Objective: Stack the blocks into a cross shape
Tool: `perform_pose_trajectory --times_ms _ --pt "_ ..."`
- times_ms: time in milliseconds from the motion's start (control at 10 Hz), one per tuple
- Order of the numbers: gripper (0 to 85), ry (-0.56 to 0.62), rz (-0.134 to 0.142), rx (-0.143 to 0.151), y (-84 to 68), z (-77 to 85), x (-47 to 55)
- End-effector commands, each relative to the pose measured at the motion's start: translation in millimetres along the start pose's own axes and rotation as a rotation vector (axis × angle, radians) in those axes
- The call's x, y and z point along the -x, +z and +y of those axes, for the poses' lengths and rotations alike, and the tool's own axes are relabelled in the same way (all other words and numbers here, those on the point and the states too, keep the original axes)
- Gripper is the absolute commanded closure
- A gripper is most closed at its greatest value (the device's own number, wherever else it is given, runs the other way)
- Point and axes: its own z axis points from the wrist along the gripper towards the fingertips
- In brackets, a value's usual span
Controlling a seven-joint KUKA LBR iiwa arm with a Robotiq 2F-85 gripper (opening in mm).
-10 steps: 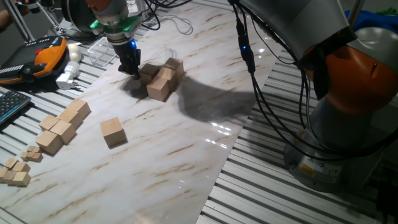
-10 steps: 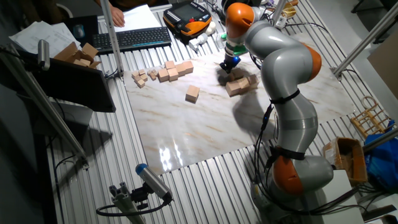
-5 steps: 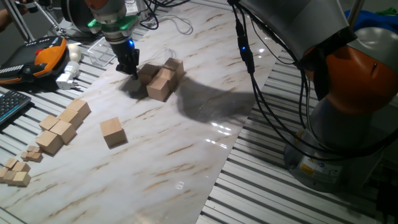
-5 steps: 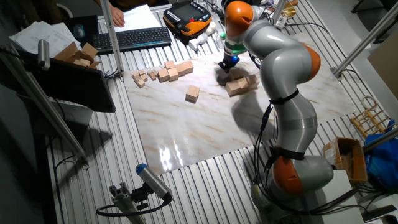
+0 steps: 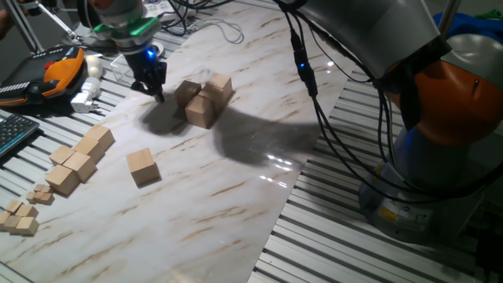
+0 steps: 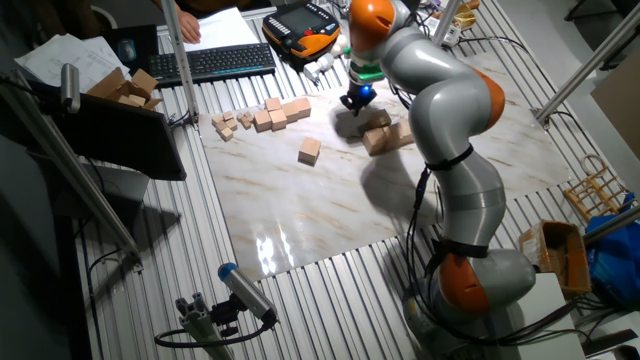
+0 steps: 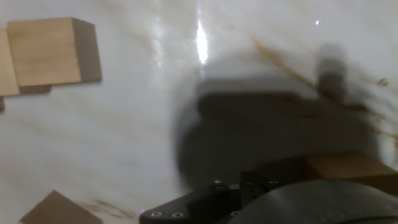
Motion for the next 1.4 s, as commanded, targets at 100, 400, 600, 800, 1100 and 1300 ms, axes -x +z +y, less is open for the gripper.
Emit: perform_pose_trajectory --times_ms 100,400,600,800,1100,1300 --pt "85.0 0.041 0.017 0.004 -4.6 11.9 -3.9" --pt "85.0 0.066 0.024 0.023 -1.2 15.4 -2.8" --pt "85.0 0.041 -0.003 -0.023 4.6 11.2 6.7" --pt "85.0 0.01 -0.017 -0.042 15.6 -5.6 11.6" --pt "85.0 -0.062 -0.016 -0.044 27.9 -35.8 15.8" --pt "85.0 -0.094 -0.015 -0.058 29.1 -52.7 10.1"
